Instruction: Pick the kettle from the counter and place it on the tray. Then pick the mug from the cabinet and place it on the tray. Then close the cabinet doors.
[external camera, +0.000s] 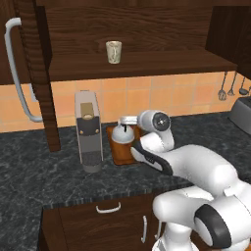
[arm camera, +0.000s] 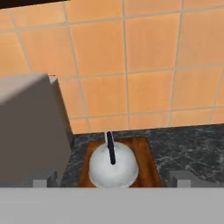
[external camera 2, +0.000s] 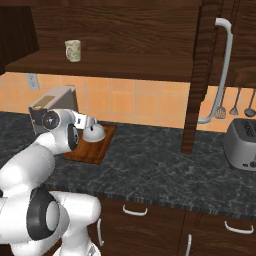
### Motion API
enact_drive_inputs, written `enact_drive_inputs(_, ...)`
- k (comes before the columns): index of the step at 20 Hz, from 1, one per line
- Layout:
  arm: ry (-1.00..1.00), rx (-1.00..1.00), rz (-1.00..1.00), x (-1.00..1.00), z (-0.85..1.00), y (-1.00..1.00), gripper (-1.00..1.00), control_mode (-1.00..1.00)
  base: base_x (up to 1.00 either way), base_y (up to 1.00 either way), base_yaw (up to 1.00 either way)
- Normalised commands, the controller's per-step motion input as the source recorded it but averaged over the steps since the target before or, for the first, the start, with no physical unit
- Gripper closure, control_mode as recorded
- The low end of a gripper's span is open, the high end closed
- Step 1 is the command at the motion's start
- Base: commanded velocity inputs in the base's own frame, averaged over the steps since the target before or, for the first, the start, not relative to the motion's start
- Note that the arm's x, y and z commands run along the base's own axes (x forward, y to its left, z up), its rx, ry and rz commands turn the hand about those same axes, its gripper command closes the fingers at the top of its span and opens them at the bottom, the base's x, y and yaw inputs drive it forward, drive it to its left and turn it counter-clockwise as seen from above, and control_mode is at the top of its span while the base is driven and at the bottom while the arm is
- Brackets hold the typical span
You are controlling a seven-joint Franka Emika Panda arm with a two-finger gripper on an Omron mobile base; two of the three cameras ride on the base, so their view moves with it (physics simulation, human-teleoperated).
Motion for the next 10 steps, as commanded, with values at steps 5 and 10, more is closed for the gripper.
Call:
enact_drive_inputs(5, 0.03, 0.00, 0.00, -0.34, 0.98, 0.00, -1.00, -1.00, 0.00, 0.00, 0.00)
enact_drive_inputs(10, 0.00, 0.00, 0.00, -0.51, 0.80, 0.00, -1.00, -1.00, 0.00, 0.00, 0.00)
